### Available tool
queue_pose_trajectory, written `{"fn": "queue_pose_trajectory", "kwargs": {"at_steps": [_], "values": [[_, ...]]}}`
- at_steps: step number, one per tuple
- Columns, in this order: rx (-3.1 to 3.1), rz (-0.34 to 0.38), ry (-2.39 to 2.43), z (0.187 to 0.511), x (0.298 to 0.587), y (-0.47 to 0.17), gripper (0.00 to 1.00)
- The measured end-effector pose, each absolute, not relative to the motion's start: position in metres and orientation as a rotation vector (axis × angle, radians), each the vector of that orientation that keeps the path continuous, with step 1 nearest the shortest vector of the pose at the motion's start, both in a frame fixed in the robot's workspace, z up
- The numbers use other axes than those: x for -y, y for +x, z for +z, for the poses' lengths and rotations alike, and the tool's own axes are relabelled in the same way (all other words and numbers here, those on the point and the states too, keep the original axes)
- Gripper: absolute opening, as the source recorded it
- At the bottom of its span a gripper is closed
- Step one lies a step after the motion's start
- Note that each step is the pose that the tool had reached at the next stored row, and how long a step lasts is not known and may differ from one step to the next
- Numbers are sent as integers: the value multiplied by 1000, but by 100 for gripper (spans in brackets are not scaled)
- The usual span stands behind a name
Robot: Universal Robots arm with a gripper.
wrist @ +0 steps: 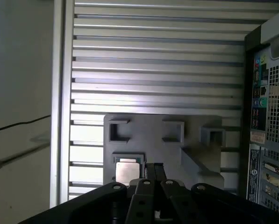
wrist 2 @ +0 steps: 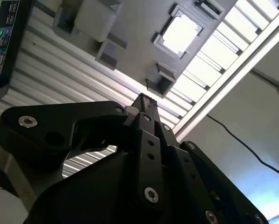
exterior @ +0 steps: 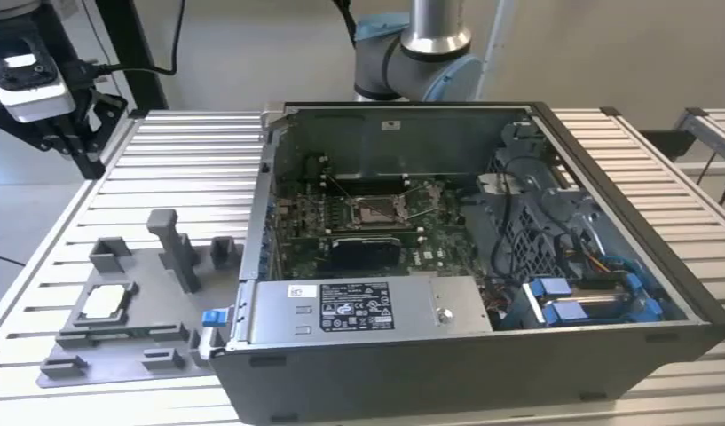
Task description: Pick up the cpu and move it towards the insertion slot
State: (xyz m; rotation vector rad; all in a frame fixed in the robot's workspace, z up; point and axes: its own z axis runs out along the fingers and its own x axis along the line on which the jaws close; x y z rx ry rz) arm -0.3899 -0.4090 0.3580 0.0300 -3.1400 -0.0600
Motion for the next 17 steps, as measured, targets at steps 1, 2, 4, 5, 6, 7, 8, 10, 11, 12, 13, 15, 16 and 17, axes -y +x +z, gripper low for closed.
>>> {"fn": "queue_pose_trajectory", "kwargs": {"at_steps": [1, 2, 4, 5, 6, 7, 8, 10, 11, 12, 13, 15, 16, 17], "values": [[3140, -60, 30, 358, 409, -391, 0], [3140, -60, 30, 358, 409, -392, 0], [3140, -60, 30, 357, 409, -396, 0], [3140, -60, 30, 356, 410, -399, 0], [3140, -60, 30, 355, 411, -401, 0], [3140, -60, 30, 354, 412, -403, 0], [3140, -60, 30, 353, 414, -405, 0], [3140, -60, 30, 350, 418, -407, 0], [3139, -60, 30, 349, 421, -407, 0], [3139, -60, 30, 348, 423, -408, 0], [3139, -60, 30, 347, 427, -408, 0], [3138, -60, 30, 345, 432, -410, 0], [3138, -60, 30, 344, 434, -412, 0], [3138, -60, 30, 344, 435, -414, 0]]}}
